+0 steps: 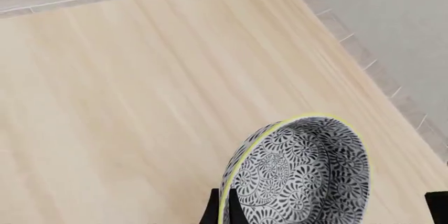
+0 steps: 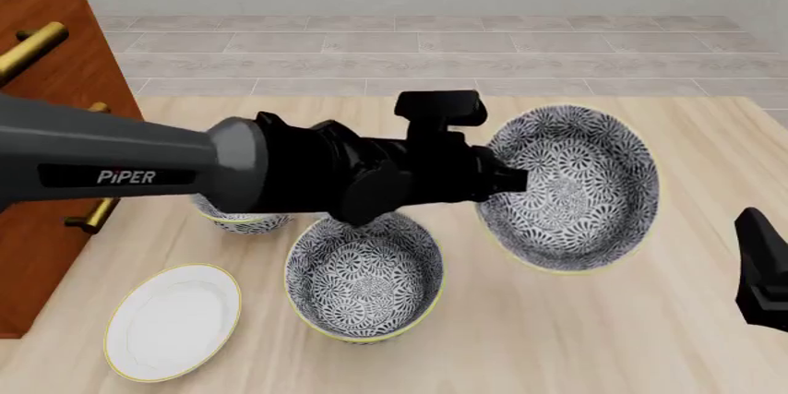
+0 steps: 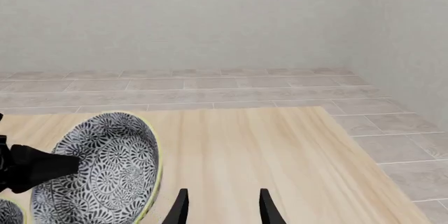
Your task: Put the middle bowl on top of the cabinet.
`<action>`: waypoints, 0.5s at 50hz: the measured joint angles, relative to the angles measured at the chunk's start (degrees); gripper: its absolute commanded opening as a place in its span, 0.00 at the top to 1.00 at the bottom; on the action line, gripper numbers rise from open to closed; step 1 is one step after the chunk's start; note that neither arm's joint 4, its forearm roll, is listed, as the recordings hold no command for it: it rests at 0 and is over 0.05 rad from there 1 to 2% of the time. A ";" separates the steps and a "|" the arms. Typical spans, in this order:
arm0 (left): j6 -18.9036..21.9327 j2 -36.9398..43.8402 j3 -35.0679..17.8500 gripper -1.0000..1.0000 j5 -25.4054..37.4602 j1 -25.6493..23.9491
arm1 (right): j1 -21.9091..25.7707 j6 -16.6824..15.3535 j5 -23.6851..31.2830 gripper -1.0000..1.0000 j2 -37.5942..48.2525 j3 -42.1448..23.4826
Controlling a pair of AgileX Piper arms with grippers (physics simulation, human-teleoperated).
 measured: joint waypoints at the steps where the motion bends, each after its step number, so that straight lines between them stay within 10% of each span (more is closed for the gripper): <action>1: 0.07 -0.27 0.15 1.00 0.00 0.02 | 0.01 -0.01 0.02 0.00 -0.03 0.00; 25: 2.75 -8.46 4.41 1.00 0.10 0.95 | 0.28 -0.21 3.95 0.00 -4.12 -0.01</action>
